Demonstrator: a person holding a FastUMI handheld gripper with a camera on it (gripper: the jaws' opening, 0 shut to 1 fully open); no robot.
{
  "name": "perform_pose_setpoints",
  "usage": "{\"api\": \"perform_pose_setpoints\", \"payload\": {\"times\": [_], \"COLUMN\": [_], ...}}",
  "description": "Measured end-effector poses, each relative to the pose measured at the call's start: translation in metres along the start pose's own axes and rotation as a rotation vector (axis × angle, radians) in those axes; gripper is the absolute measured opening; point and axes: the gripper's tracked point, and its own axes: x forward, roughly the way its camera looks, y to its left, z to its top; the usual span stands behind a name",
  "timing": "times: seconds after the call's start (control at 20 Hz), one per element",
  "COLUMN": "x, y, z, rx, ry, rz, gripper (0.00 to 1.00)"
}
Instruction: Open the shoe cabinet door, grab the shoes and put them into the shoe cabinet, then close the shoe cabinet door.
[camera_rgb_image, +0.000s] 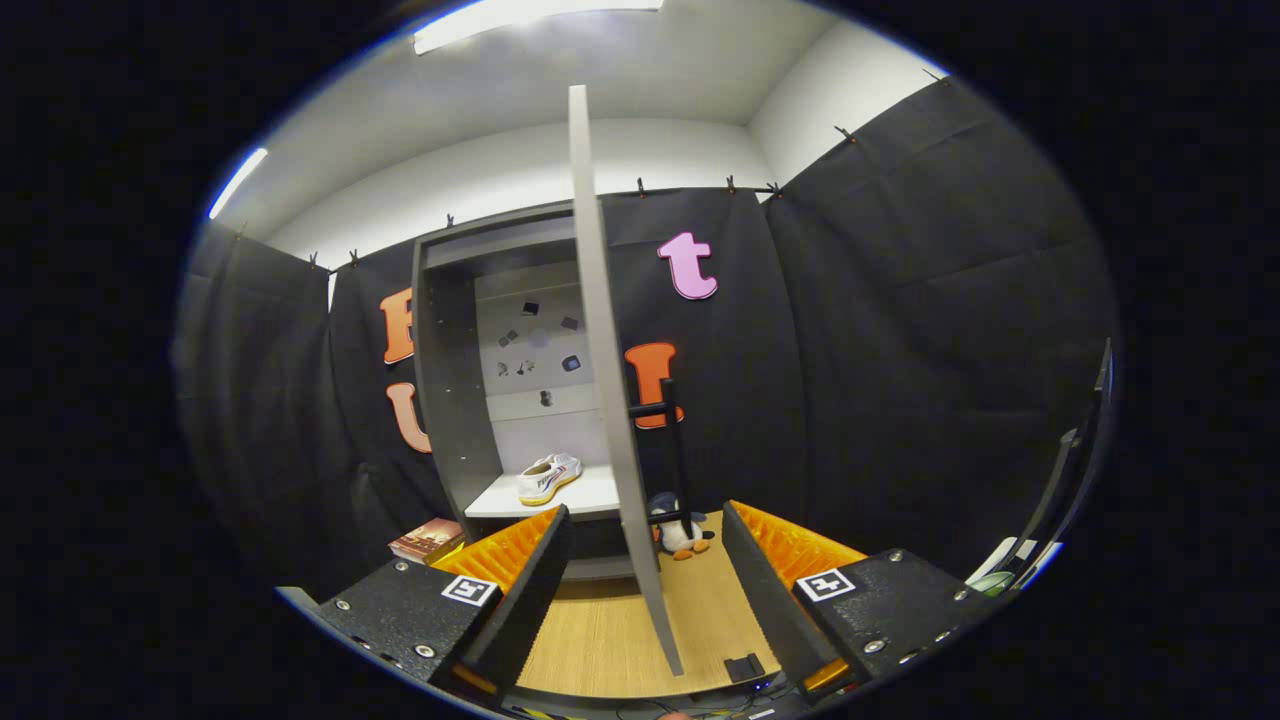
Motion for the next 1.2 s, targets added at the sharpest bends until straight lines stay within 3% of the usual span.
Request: {"api": "perform_pose_setpoints", "payload": {"times": [0.2, 0.55, 1.2], "x": [0.028, 0.069, 0.071], "y": [-0.027, -0.027, 0.010], "z": [0.013, 0.019, 0.018], "rx": [0.015, -0.025, -0.051], "ry": [-0.005, 0.014, 0.007], "rz": [0.019, 0.072, 0.139], "gripper": [0.95, 0.95, 0.91]}}
